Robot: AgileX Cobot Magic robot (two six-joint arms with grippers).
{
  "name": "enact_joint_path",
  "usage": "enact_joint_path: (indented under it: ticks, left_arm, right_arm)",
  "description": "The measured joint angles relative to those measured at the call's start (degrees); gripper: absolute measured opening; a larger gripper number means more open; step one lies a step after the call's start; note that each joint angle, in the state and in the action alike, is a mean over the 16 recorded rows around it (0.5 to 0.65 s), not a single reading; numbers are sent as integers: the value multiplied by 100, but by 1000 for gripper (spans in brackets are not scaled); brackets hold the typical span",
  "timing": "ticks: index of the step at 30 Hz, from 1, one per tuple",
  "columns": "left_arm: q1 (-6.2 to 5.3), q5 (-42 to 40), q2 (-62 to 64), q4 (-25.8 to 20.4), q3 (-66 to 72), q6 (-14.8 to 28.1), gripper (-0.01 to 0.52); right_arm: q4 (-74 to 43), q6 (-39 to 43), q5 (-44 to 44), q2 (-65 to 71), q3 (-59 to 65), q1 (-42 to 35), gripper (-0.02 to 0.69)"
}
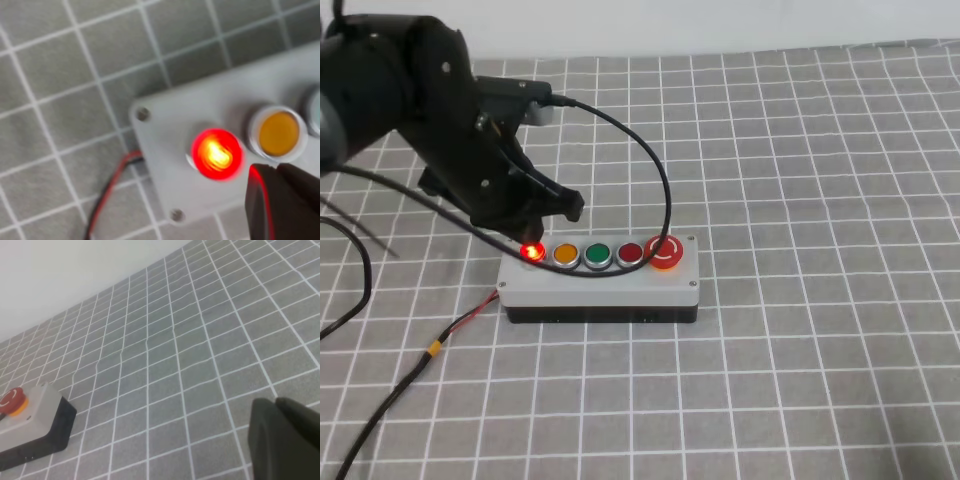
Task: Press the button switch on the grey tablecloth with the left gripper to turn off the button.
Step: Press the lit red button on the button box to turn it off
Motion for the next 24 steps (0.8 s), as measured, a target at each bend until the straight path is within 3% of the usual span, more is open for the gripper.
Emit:
enact_joint_path:
  ticks: [6, 24]
  left_arm:
    - [-69, -2, 330, 299, -240, -158, -3]
    - [-76, 66, 792, 566, -434, -273, -3]
  right_arm:
    - [0, 0, 0, 0, 0, 0, -17]
    - [0, 0, 0, 0, 0, 0, -17]
